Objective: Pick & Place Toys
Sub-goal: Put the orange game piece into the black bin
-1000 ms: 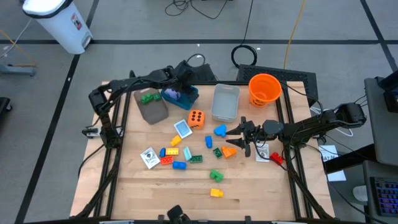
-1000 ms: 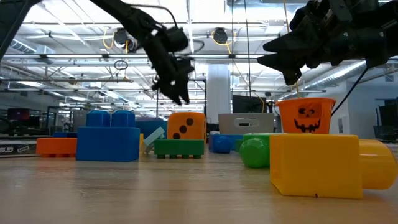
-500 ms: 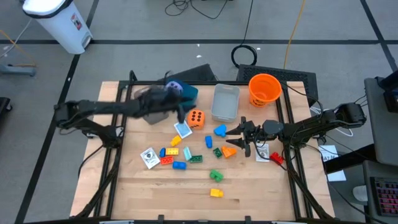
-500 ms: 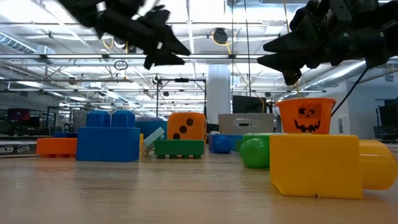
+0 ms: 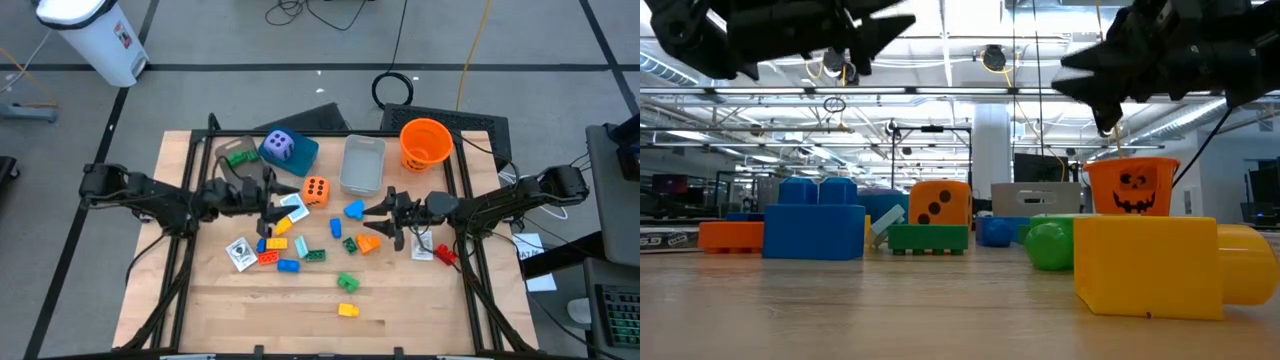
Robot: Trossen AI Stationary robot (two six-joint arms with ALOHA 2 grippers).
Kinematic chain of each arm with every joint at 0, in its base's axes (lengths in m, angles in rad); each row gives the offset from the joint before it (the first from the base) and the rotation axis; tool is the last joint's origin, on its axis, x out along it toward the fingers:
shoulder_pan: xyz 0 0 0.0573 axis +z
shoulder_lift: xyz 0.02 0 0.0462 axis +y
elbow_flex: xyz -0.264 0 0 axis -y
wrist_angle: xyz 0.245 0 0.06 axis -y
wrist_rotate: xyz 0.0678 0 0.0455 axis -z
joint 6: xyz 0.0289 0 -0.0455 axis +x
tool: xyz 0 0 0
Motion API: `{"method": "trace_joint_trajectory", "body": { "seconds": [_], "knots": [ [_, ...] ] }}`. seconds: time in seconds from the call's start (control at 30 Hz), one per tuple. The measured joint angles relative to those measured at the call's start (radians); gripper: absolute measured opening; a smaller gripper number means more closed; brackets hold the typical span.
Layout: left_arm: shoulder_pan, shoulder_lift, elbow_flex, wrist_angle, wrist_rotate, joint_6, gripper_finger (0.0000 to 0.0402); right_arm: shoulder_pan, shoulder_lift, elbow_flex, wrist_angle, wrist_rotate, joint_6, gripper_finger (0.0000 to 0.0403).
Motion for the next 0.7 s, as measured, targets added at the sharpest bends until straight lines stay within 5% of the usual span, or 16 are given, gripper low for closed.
{"method": "trace_joint_trajectory", "body": {
  "seconds": [0.7],
  "knots": [
    [-0.017, 0.0, 0.001, -0.002, -0.001, 0.051, 0.0214, -0.001, 0.0, 0.026, 0.219, 0.076, 0.1, 0.0167]
  ]
}}
